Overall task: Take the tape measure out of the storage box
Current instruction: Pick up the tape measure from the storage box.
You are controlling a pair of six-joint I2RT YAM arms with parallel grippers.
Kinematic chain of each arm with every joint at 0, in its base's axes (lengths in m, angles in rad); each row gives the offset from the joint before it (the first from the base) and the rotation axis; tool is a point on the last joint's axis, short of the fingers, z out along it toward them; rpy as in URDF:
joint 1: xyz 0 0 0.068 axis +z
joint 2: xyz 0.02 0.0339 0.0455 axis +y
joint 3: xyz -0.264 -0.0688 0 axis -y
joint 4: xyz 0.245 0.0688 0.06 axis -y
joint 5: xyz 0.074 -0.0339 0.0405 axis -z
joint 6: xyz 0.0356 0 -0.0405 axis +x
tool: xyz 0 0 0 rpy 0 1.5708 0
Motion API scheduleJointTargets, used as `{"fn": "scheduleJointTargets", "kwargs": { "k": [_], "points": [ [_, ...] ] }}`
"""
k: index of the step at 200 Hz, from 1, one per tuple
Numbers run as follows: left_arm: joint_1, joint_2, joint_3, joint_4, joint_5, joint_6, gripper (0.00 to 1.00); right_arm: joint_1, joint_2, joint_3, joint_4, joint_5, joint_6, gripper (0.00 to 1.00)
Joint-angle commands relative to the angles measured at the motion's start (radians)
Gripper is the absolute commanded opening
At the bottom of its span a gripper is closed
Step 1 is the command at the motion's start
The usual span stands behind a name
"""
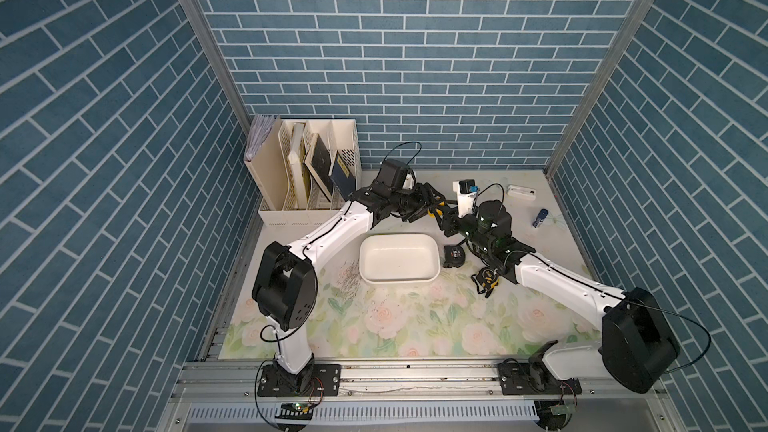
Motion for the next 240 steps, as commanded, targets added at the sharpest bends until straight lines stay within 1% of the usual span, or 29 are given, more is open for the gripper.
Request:
{"fn": "scheduleJointTargets", "kwargs": {
  "k": [1,22,80,95,104,120,133,157,165,181,199,220,240],
  "points": [
    [-0.003,-0.039,-0.015,0.054,0.017,-0.006,0.17,0.009,0.03,0.038,0.053,0.004,-0.014,0.41],
    [-0.003,-0.041,-0.02,0.07,0.021,-0.01,0.17,0.01,0.047,0.041,0.064,0.003,-0.006,0.38],
    [-0.004,-0.046,-0.039,0.156,0.048,-0.037,0.16,0.013,0.083,0.045,0.111,-0.02,0.044,0.37],
    [-0.003,-0.047,-0.045,0.178,0.052,-0.042,0.16,0.013,0.09,0.049,0.124,-0.031,0.057,0.34],
    [-0.004,-0.047,-0.046,0.187,0.052,-0.042,0.18,0.013,0.096,0.051,0.128,-0.037,0.062,0.31],
    [-0.004,-0.049,-0.05,0.205,0.054,-0.041,0.28,0.013,0.103,0.059,0.131,-0.049,0.068,0.22],
    [-0.003,-0.049,-0.056,0.219,0.054,-0.042,0.33,0.013,0.106,0.064,0.127,-0.057,0.069,0.16],
    [-0.003,-0.044,-0.061,0.23,0.057,-0.043,0.42,0.014,0.102,0.066,0.118,-0.061,0.071,0.08],
    [-0.003,-0.044,-0.062,0.233,0.057,-0.043,0.49,0.014,0.101,0.066,0.113,-0.061,0.071,0.06],
    [-0.001,-0.043,-0.062,0.242,0.055,-0.042,0.67,0.014,0.094,0.066,0.101,-0.062,0.069,0.04],
    [0.002,-0.045,-0.065,0.247,0.05,-0.039,0.81,0.014,0.08,0.059,0.087,-0.058,0.069,0.02],
    [0.009,-0.049,-0.081,0.262,0.048,-0.041,0.89,0.015,0.056,0.045,0.061,-0.046,0.069,0.0],
    [0.015,-0.052,-0.09,0.277,0.048,-0.04,0.93,0.015,0.029,0.032,0.03,-0.025,0.068,0.0]
  ]
}}
